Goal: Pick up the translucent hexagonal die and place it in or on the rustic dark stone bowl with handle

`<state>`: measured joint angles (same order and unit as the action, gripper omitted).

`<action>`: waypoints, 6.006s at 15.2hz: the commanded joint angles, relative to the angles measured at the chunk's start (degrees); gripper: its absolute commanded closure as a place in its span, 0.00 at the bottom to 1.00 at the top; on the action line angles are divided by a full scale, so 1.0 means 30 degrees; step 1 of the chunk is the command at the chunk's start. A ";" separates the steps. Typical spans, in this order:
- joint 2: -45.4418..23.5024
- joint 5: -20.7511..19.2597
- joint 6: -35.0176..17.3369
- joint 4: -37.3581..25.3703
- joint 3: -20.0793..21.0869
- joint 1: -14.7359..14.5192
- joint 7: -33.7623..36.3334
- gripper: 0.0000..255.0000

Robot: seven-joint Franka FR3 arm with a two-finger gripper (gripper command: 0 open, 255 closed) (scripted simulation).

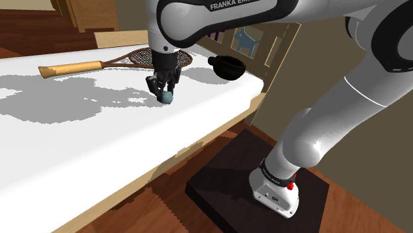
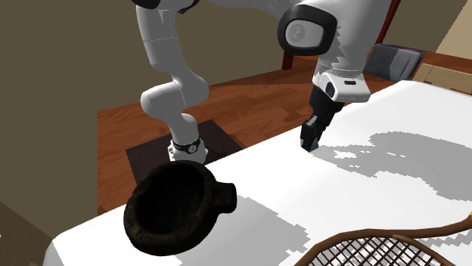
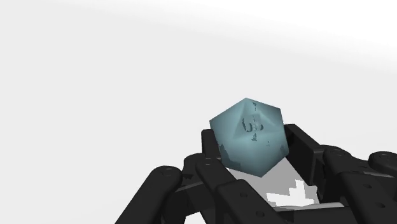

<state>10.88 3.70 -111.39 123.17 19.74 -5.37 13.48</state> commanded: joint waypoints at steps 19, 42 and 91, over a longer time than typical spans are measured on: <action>0.0412 0.0046 0.2826 -0.2430 -0.0160 0.0053 -0.0075 1.00; 0.0007 -0.0203 0.8331 -0.8311 -0.0553 0.0354 -0.0382 1.00; 0.1261 -0.2231 0.4596 -0.3347 -0.8990 0.5034 -1.3211 1.00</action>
<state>14.66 -3.00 -97.59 113.13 -7.23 9.73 -26.15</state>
